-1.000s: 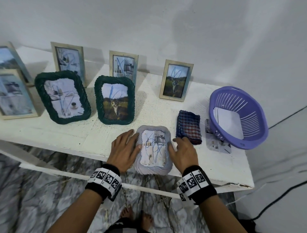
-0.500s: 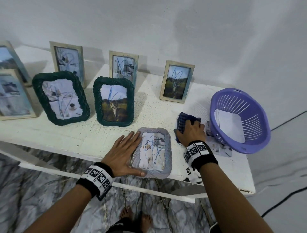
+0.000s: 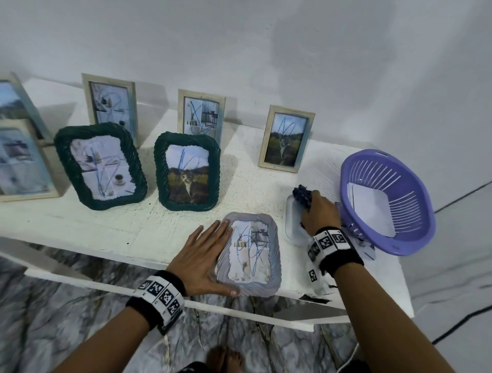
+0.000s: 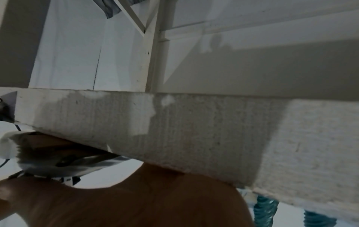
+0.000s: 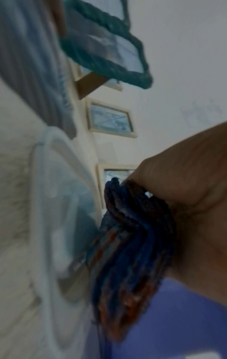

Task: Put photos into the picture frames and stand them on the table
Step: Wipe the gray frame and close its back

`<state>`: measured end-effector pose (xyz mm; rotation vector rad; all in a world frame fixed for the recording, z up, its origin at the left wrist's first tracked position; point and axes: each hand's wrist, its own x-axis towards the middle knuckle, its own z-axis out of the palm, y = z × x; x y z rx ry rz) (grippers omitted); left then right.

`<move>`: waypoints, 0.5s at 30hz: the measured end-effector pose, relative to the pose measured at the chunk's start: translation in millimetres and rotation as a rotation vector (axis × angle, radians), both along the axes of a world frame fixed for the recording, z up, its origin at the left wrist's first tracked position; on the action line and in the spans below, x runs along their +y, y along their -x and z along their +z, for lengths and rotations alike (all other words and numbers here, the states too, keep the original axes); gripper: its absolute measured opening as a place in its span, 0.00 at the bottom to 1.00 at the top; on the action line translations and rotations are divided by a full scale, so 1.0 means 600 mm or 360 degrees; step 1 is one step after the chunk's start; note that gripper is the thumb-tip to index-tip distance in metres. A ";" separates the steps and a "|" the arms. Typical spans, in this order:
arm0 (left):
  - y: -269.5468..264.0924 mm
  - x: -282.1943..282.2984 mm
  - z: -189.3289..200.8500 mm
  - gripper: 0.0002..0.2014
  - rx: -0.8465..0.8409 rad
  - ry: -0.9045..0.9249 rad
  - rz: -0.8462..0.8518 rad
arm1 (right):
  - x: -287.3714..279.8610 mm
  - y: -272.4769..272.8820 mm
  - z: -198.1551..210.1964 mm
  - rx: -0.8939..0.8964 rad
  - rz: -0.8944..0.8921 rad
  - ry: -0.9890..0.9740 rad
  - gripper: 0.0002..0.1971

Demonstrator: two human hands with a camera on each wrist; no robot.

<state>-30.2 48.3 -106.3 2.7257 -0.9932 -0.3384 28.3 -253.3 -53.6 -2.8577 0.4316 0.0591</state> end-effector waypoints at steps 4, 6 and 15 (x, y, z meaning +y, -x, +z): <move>-0.003 -0.001 -0.004 0.70 0.0010 -0.0062 0.0021 | 0.010 0.021 0.034 -0.0273 0.0004 -0.0297 0.09; -0.004 -0.001 -0.006 0.71 0.0021 -0.0052 0.0035 | 0.038 0.045 0.039 -0.0405 0.0143 -0.0330 0.11; -0.009 0.000 -0.007 0.71 0.0071 0.0013 0.0056 | 0.158 0.106 -0.046 -0.0039 0.0773 0.0134 0.26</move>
